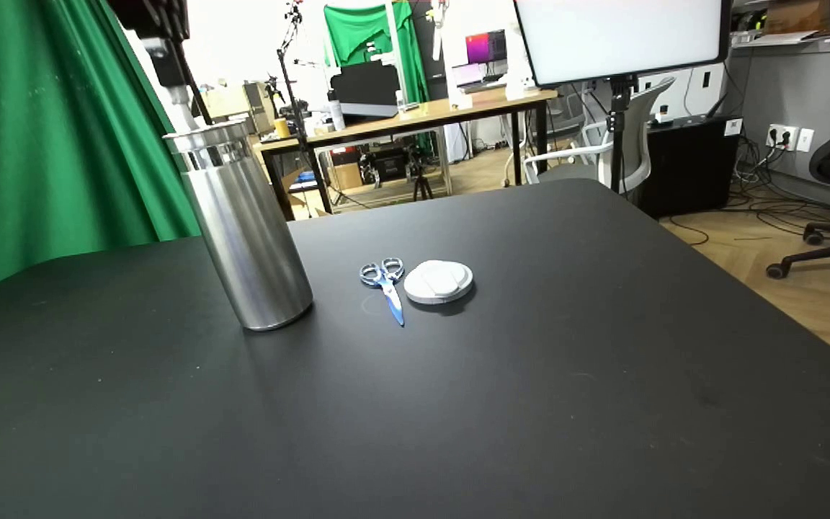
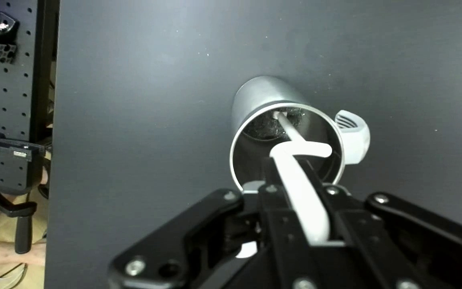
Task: Move the brush inside the flask upwards and downwards
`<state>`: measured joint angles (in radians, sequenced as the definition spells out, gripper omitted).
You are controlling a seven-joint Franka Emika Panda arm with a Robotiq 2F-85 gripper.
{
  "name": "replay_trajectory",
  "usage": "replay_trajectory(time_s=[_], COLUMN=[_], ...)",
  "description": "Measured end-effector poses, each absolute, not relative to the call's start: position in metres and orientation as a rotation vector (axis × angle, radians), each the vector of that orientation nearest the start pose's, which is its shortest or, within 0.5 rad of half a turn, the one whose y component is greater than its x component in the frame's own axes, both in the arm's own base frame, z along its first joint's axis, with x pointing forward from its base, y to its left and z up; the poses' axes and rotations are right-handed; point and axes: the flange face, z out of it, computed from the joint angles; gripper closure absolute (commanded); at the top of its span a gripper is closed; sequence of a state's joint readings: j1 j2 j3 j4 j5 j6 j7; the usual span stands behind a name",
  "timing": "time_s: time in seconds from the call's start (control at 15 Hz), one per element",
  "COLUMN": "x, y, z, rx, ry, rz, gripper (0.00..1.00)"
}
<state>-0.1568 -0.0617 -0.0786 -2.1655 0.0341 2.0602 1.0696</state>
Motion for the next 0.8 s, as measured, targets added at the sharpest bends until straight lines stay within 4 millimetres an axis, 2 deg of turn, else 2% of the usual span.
replay_trajectory(time_s=[0.33,0.47,0.6,0.8], x=[0.483,0.474,0.468,0.468], y=[-0.105,-0.101,-0.100,-0.104], z=[0.493,0.516,0.527,0.519], rx=[-2.469,-2.460,-2.453,-2.449], ry=[1.854,1.835,1.828,1.842], rz=[-0.068,-0.116,-0.138,-0.114], gripper=[0.96,0.96,0.96,0.96])
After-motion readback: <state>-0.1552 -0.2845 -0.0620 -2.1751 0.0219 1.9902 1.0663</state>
